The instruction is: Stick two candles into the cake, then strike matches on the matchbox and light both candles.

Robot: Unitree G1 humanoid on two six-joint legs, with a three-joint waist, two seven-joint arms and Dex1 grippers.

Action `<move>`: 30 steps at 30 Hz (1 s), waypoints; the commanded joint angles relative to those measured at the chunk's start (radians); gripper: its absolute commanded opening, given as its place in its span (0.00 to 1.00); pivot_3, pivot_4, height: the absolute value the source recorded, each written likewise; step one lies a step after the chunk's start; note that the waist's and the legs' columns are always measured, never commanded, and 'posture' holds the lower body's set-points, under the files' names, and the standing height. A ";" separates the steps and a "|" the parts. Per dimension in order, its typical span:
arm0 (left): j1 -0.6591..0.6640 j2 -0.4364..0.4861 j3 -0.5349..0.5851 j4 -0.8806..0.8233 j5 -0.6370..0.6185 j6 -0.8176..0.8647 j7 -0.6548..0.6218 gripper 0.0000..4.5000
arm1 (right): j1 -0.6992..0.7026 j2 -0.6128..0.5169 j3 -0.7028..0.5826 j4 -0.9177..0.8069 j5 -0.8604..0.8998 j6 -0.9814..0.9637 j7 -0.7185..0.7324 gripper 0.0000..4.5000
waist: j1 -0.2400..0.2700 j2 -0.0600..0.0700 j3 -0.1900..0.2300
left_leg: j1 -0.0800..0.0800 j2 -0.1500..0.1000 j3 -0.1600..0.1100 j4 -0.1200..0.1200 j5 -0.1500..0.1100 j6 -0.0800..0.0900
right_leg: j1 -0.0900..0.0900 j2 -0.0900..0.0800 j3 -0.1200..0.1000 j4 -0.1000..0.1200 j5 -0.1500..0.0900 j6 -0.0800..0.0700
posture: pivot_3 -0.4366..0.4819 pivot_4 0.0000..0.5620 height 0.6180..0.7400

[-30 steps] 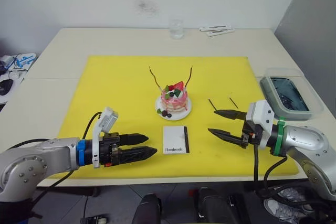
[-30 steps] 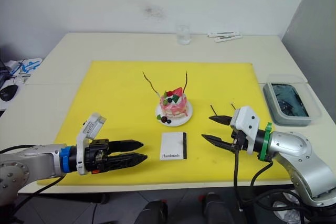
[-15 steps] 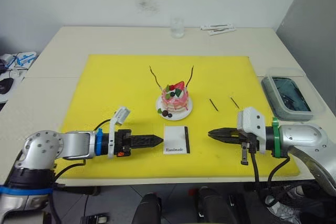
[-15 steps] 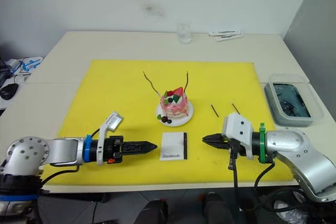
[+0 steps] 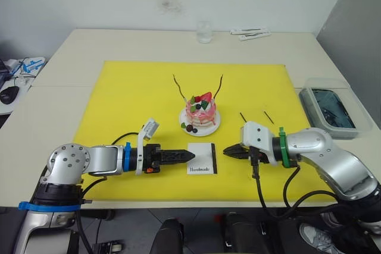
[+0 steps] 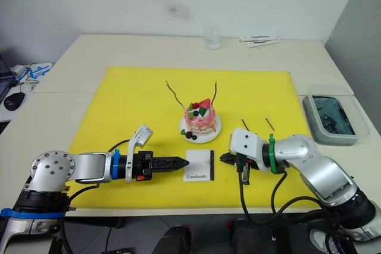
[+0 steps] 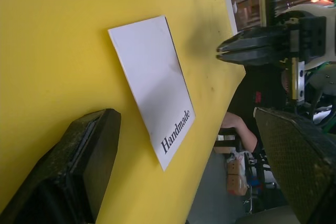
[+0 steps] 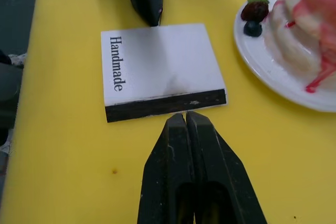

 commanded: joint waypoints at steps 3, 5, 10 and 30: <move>-0.005 -0.036 -0.007 0.022 0.044 0.025 -0.005 1.00 | -0.037 0.031 0.039 0.054 -0.058 -0.028 0.017 0.01 | 0.001 0.000 0.000 | 0.000 0.000 0.000 0.000 0.000 0.000 | 0.000 0.000 0.000 0.000 0.000 0.000 | 0.48 0.27 1.00; -0.007 -0.045 -0.007 0.024 0.056 0.030 -0.009 1.00 | -0.039 0.039 0.051 0.070 -0.073 -0.033 0.027 0.01 | 0.001 0.000 0.000 | 0.000 0.000 0.000 0.000 0.000 0.000 | 0.001 0.000 0.000 0.000 0.000 0.000 | 0.48 0.27 1.00; -0.016 -0.073 0.010 0.029 0.061 0.053 -0.009 1.00 | -0.038 0.053 0.071 0.087 -0.101 -0.040 0.042 0.01 | 0.001 0.000 -0.001 | 0.002 -0.001 -0.001 0.001 0.000 0.000 | 0.003 0.000 -0.001 0.000 0.000 0.001 | 0.48 0.27 1.00; -0.039 -0.158 0.033 0.040 0.172 0.102 -0.018 1.00 | 0.009 0.087 0.101 0.094 -0.156 -0.064 0.053 0.01 | 0.002 0.000 -0.001 | 0.007 -0.002 -0.003 0.001 0.000 0.000 | 0.009 -0.001 -0.002 -0.001 0.000 0.001 | 0.48 0.27 1.00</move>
